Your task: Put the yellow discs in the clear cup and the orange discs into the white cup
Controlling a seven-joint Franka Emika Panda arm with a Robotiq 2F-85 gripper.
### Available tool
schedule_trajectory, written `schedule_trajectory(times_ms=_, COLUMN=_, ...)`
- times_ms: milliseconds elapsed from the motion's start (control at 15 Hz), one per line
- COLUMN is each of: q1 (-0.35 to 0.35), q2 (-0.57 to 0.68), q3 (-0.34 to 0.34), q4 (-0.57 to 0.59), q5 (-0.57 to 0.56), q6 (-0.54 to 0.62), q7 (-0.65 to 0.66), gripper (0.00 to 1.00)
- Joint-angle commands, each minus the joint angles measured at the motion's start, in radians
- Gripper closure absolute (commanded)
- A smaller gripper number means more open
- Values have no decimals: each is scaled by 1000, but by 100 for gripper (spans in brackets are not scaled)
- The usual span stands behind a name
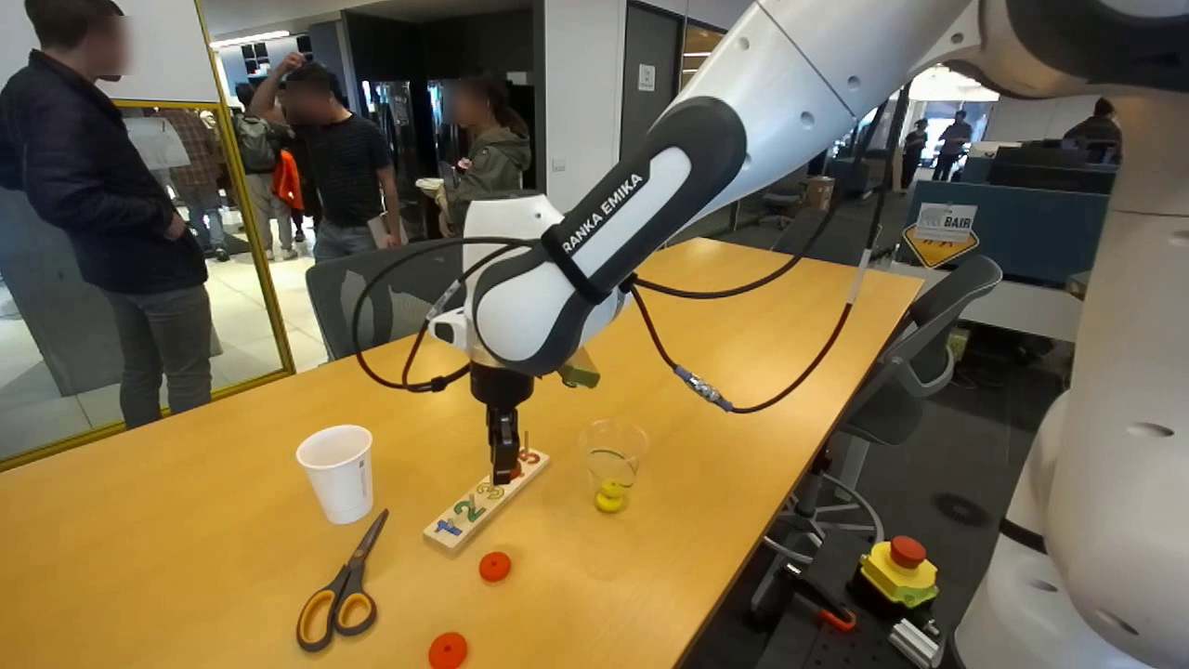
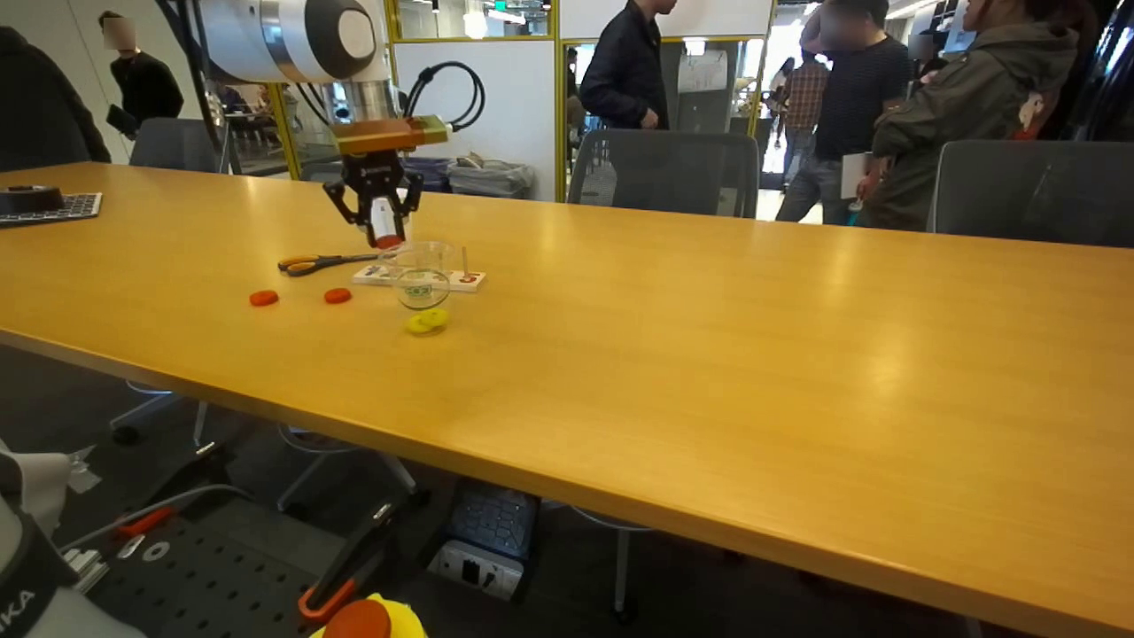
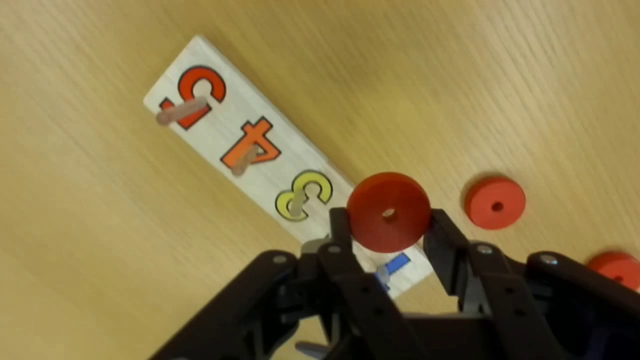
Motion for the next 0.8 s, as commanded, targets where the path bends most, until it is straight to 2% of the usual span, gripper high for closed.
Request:
schedule_trajectory(times_ms=0, q1=33, q2=-37, q3=36, q4=47, q5=67, q6=-26, q7=-19, gripper=77)
schedule_trajectory(times_ms=400, q1=63, q2=40, q3=83, q4=154, q5=178, q6=32, q7=-111, gripper=77)
schedule_trajectory(times_ms=733, q1=55, q2=163, q3=102, q4=317, q5=191, q6=11, q7=-183, gripper=77)
